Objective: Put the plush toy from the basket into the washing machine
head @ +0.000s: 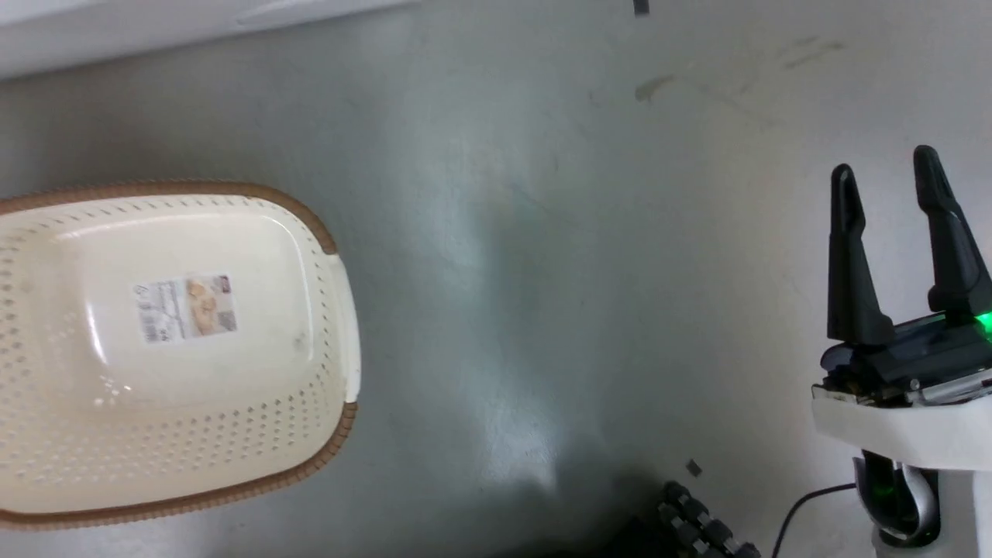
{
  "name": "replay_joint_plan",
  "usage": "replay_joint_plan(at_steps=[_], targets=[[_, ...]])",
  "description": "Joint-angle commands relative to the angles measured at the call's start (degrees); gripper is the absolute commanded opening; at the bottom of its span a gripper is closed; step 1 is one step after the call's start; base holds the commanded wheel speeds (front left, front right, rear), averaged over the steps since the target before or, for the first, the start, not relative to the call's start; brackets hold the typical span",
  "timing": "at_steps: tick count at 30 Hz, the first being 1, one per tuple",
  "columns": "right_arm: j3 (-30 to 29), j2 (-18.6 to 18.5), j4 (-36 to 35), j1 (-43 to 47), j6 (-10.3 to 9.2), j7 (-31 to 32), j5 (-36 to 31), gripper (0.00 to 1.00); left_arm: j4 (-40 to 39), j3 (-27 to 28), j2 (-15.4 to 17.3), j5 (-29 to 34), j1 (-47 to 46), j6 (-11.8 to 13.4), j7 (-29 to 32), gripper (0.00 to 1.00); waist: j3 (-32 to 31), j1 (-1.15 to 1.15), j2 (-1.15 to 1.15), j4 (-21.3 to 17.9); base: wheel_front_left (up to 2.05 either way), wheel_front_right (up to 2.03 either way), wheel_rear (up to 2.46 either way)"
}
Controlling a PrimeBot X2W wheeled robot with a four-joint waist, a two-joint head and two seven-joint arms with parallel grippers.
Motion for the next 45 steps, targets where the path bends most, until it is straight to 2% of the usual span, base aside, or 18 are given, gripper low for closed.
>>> replay_joint_plan(at_steps=[1, 8, 9, 14, 17, 18, 19, 25, 29, 33, 37, 45], targets=[[-0.73, -0.01, 0.41, -0.75, -0.05, -0.26, -0.78, 1.0, 1.89, 0.57, -1.4, -1.44, 2.97, 0.52, -2.77, 1.0, -3.75, -0.01, 0.0, 1.63, 0.0, 0.0, 0.0], [-2.29, -0.01, 1.4, 0.69, -0.05, -0.26, -3.38, 1.0, 6.48, 4.82, -8.56, -8.51, 13.86, 3.52, -14.14, 1.0, -14.52, -0.01, 0.0, 5.78, 0.0, 0.0, 0.0], [-2.29, -0.01, 1.4, 0.69, -0.05, -0.26, -3.38, 1.0, 6.48, 4.82, -8.56, -8.51, 13.86, 3.52, -14.14, 1.0, -14.52, -0.01, 0.0, 5.78, 0.0, 0.0, 0.0], [-2.78, -0.01, 2.09, 3.0, -0.05, -0.26, -6.12, 1.0, 4.61, 6.06, -12.42, -9.82, 22.42, 5.12, -16.58, 1.0, -22.17, -0.01, 0.0, 9.28, 0.0, 0.0, 0.0], [-3.18, -0.01, 2.43, 4.53, -0.05, -0.26, -7.11, 1.0, -1.81, 8.31, -13.82, -8.96, 28.12, 7.42, -16.73, 1.0, -26.17, -0.01, 0.0, 11.2, 0.0, 0.0, 0.0], [-3.51, -0.01, 2.74, 5.58, -0.05, -0.26, -7.55, 1.0, -7.72, 10.62, -14.71, -8.04, 33.23, 9.43, -16.74, 1.0, -28.34, -0.01, 0.0, 12.27, 0.0, 0.0, 0.0], [-3.51, -0.01, 2.74, 5.58, -0.05, -0.26, -7.55, 1.0, -7.72, 10.62, -14.71, -8.04, 33.23, 9.43, -16.74, 1.0, -28.34, -0.01, 0.0, 12.27, 0.0, 0.0, 0.0], [-4.09, -0.01, 3.65, 8.4, -0.05, -0.26, -8.25, 1.0, -25.42, 17.98, -18.29, -4.58, 50.77, 14.98, -16.76, 1.0, -33.88, -0.01, 0.0, 14.77, 0.0, 0.0, 0.0], [-4.45, -0.01, 3.97, 10.44, -0.05, -0.26, -8.39, 1.0, -34.34, 21.81, -21.13, -1.73, 62.02, 17.29, -16.76, 1.0, -36.56, -0.01, 0.0, 16.03, 0.0, 0.0, 0.0], [-4.55, -0.01, 4.42, 12.09, -0.05, -0.26, -8.58, 1.0, -39.34, 25.54, -24.63, -0.38, 70.79, 17.64, -16.77, 1.0, -38.67, -0.01, 0.0, 16.96, 0.0, 0.0, 0.0], [-4.77, -0.01, 4.88, 13.38, -0.05, -0.26, -8.55, 1.0, -42.2, 28.05, -28.19, 0.48, 77.59, 16.29, -16.77, 1.0, -40.35, -0.01, 0.0, 17.85, 0.0, 0.0, 0.0], [-4.23, -0.01, 6.25, 15.99, -0.05, -0.26, -7.96, 1.0, -43.36, 30.58, -32.98, 7.09, 86.2, 13.46, -16.77, 1.0, -43.2, -0.01, 0.0, 18.74, 0.0, 0.0, 0.0]])
